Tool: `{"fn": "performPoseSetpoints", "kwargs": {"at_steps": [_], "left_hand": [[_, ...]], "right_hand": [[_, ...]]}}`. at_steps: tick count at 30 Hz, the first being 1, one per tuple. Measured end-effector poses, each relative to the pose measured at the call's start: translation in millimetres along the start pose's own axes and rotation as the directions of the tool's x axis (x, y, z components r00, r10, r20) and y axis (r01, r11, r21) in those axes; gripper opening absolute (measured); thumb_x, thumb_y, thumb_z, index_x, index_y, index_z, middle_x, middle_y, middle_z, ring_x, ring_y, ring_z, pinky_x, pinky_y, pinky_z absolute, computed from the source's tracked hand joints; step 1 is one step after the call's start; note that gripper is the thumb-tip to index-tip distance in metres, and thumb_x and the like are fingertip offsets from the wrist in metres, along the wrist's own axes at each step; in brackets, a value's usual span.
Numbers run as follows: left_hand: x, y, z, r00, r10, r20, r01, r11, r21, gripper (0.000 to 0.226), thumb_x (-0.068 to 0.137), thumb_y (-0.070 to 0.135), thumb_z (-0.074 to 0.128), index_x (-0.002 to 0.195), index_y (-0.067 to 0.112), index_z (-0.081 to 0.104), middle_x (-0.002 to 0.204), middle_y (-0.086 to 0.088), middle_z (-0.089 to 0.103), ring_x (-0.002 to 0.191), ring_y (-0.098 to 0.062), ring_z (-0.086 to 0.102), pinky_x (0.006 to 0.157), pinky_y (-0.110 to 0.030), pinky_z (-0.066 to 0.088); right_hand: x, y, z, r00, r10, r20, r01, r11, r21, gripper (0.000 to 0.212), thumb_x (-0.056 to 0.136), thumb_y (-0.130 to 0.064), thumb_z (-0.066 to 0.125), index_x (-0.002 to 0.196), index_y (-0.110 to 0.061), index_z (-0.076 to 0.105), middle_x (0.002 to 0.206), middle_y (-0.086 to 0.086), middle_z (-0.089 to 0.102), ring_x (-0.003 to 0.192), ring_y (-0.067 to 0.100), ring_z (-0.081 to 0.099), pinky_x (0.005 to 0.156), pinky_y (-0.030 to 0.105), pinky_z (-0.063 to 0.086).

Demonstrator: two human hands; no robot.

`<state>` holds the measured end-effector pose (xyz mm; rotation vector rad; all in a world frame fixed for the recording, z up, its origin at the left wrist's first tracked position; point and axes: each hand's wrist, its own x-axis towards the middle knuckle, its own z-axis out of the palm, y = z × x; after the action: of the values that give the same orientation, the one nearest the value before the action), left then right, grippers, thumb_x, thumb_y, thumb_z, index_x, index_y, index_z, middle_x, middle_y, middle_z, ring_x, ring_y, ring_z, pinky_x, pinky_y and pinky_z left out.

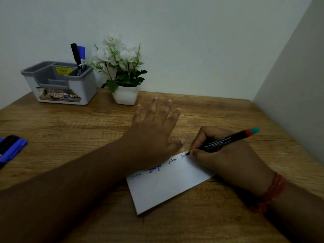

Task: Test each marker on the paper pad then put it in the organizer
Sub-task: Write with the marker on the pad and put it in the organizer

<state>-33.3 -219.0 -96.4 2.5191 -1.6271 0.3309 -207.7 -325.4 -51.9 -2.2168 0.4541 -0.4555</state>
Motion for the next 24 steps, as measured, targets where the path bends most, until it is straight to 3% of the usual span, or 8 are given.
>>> {"fn": "performPoseSetpoints", "kwargs": {"at_steps": [14, 24], "left_hand": [[0.1, 0.3, -1.7, 1.0, 0.001, 0.016, -0.001, 1.0, -0.005, 0.08, 0.088, 0.072, 0.011, 0.153, 0.033, -0.016, 0.162, 0.003, -0.026, 0.145, -0.024, -0.032, 0.117, -0.062, -0.008], [-0.4, 0.6, -2.0, 1.0, 0.001, 0.01, -0.001, 1.0, -0.003, 0.083, 0.083, 0.074, 0.004, 0.153, 0.033, -0.015, 0.162, 0.003, -0.025, 0.145, -0.024, -0.032, 0.117, -0.061, -0.008]], "right_hand": [[0.9, 1.2, -3.4, 0.999, 0.044, 0.006, -0.044, 0.998, 0.034, 0.009, 0.078, -0.007, 0.075, 0.073, -0.014, 0.071, 0.08, 0.001, 0.073, 0.077, 0.013, 0.067, 0.066, 0.03, 0.052], [2.7, 2.9, -3.5, 0.998, 0.059, -0.011, -0.059, 0.998, 0.029, 0.009, 0.079, -0.009, 0.075, 0.074, -0.014, 0.07, 0.079, 0.001, 0.072, 0.077, 0.016, 0.067, 0.064, 0.03, 0.053]]}}
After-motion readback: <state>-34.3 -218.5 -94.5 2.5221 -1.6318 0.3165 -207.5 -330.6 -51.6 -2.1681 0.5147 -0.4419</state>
